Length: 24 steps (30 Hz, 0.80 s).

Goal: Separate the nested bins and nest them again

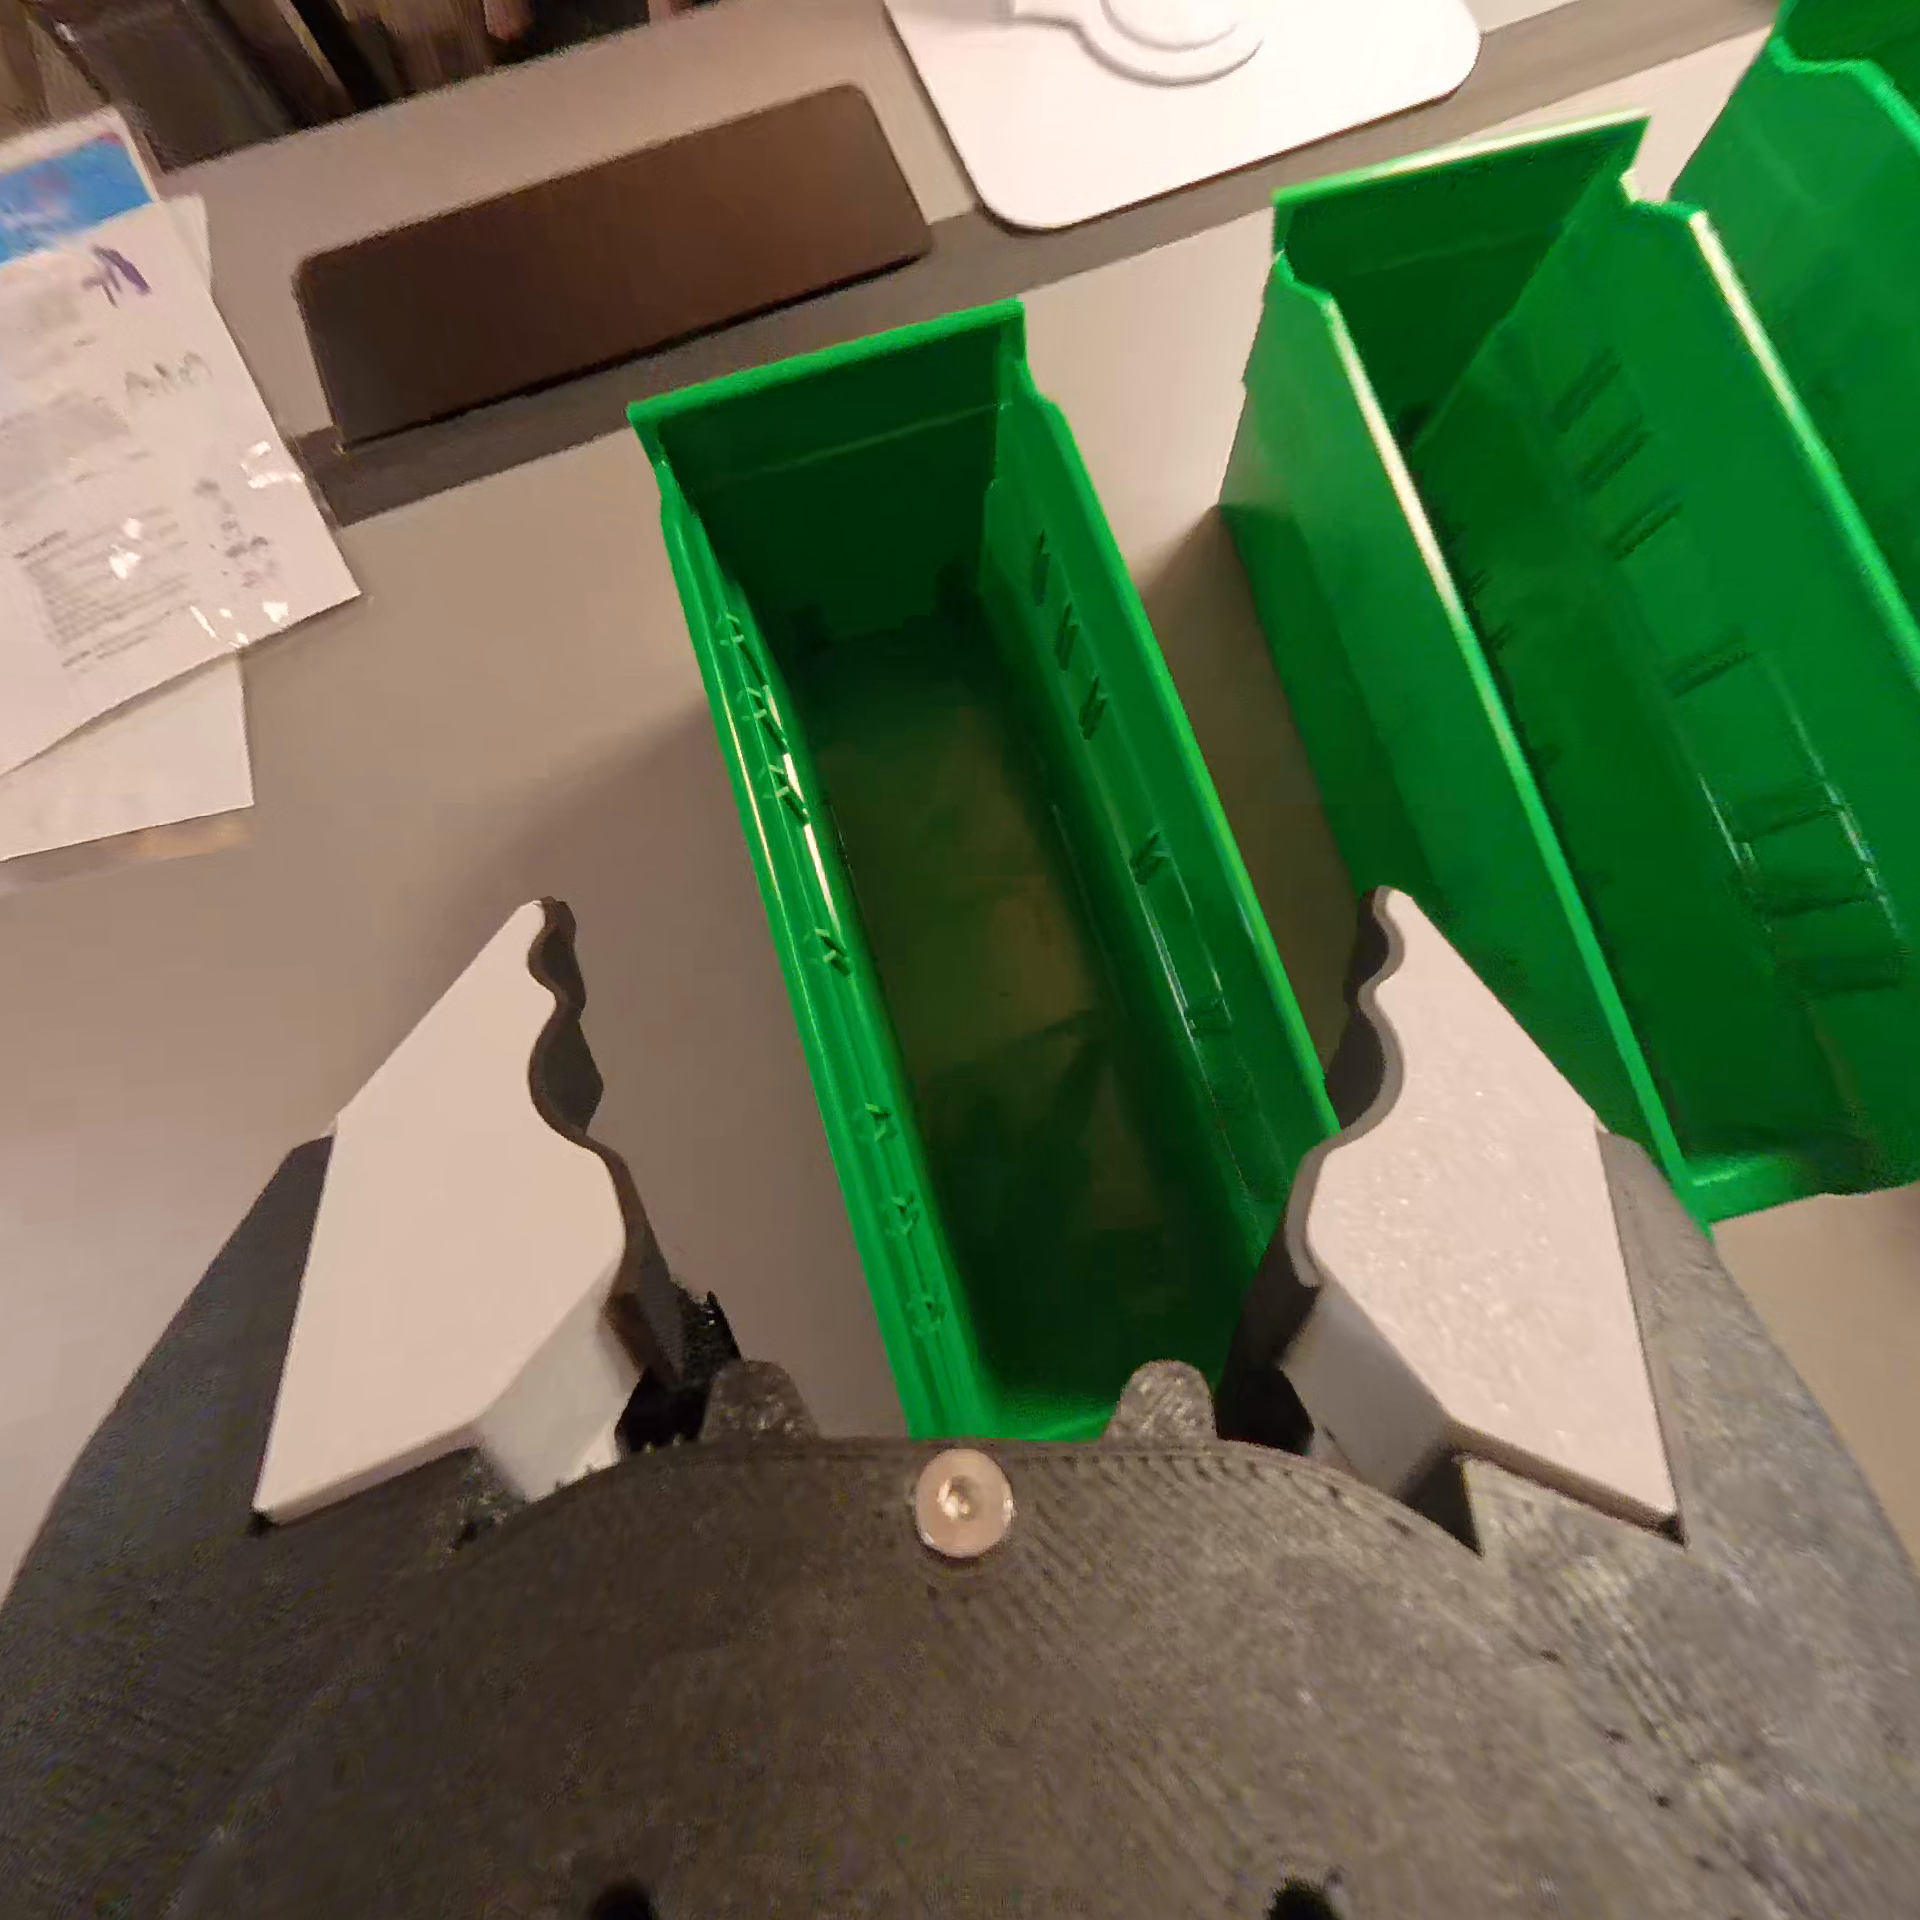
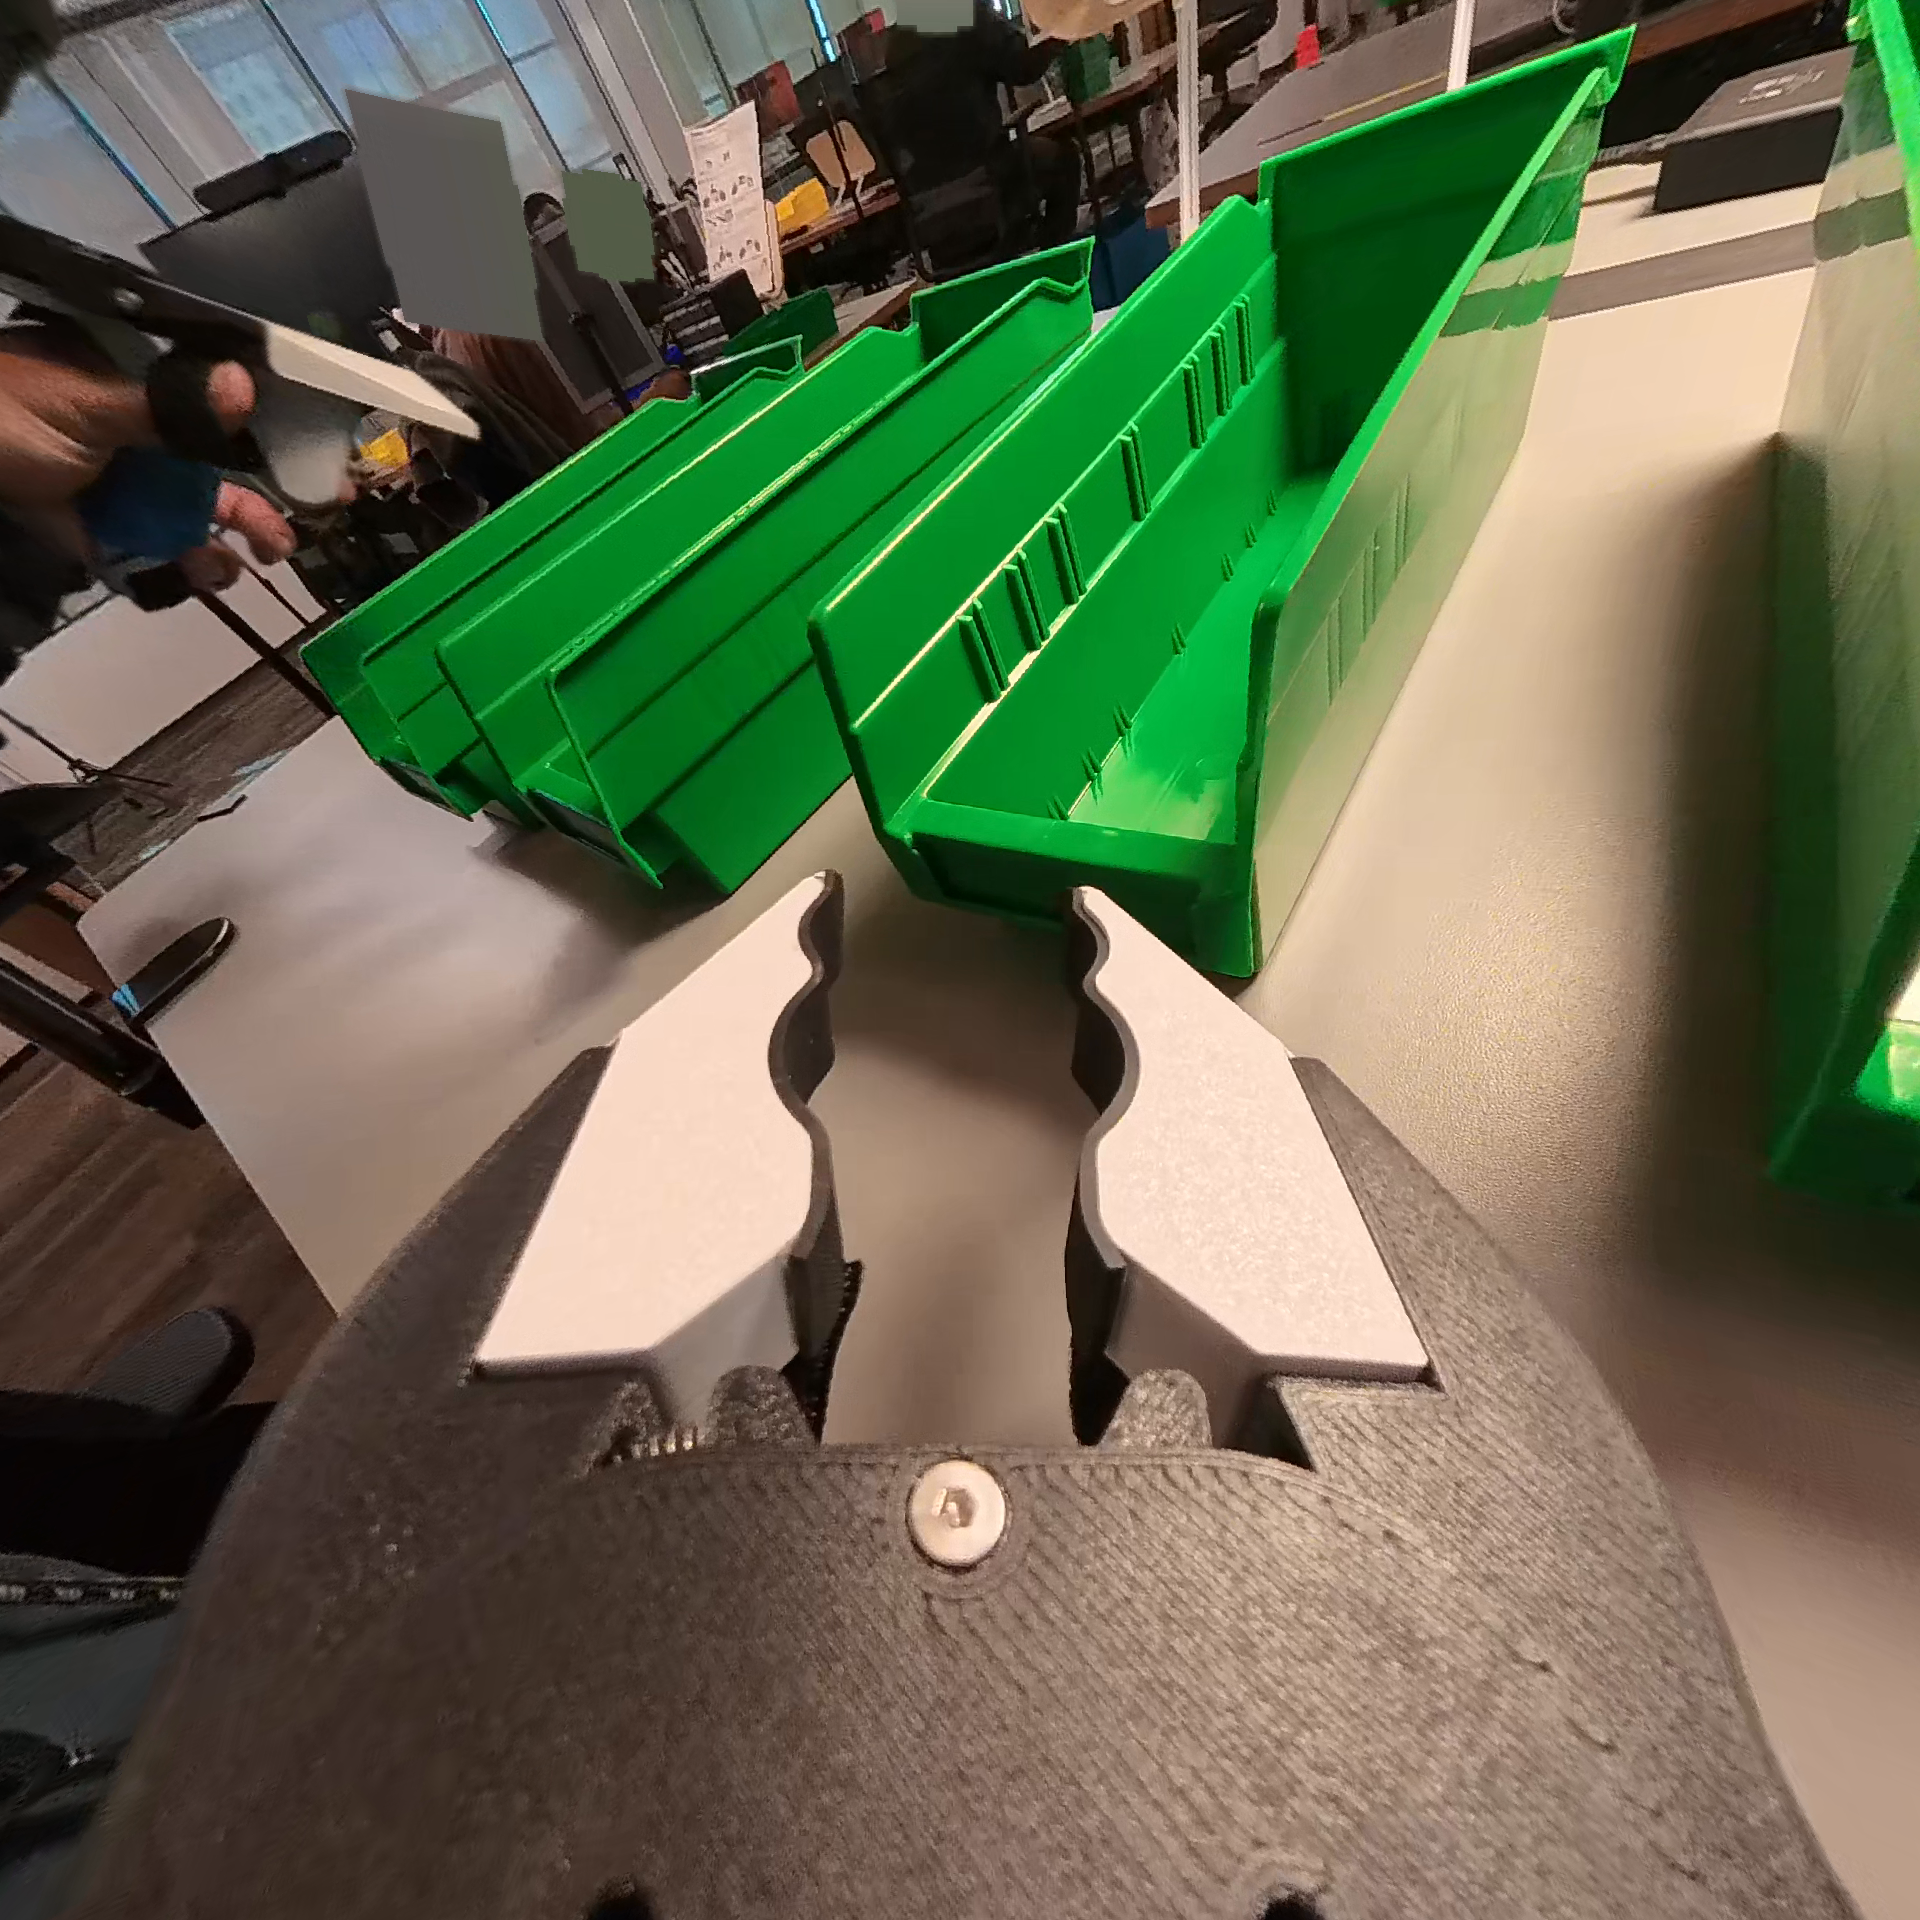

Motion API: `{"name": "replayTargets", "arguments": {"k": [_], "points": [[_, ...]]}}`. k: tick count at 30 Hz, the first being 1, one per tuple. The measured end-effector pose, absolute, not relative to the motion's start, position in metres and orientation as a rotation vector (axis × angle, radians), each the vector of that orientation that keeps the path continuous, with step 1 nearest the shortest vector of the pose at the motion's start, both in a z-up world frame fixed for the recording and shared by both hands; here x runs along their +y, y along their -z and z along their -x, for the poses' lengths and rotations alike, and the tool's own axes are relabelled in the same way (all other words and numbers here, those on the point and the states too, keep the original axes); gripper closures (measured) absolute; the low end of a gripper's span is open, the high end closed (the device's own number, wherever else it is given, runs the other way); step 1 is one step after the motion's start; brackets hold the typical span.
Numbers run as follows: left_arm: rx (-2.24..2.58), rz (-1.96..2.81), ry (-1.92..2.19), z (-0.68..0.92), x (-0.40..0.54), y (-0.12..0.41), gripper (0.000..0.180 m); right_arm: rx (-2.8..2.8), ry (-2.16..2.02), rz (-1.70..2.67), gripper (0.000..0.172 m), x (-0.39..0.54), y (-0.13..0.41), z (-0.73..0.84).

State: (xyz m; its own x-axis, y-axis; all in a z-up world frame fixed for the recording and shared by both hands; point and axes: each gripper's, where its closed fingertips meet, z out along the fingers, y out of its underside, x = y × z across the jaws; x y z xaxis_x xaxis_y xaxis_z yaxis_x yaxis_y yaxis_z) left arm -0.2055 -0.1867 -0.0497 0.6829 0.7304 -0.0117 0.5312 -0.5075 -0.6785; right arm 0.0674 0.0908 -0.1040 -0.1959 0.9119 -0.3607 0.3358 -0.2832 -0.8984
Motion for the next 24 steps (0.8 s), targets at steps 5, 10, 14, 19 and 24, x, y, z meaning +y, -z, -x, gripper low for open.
{"name": "replayTargets", "arguments": {"k": [5,10,14,19,24], "points": [[-0.985,2.362,-0.37,0.215,-0.174,0.076,0.035,-1.447,-1.523,1.573,0.129,0.092,0.103,-0.068],[-1.016,2.479,-0.292,0.216,-0.166,0.111,0.035,-1.424,-1.547,1.574,0.129,0.094,0.101,-0.069],[-1.028,2.506,-0.232,0.213,-0.16,0.116,0.036,-1.423,-1.561,1.572,0.13,0.094,0.1,-0.069],[-1.025,2.524,-0.259,0.215,-0.158,0.114,0.043,-1.442,-1.55,1.57,0.129,0.092,0.102,-0.068],[-1.024,2.524,-0.274,0.216,-0.159,0.113,0.051,-1.435,-1.542,1.569,0.129,0.093,0.101,-0.069]]}}
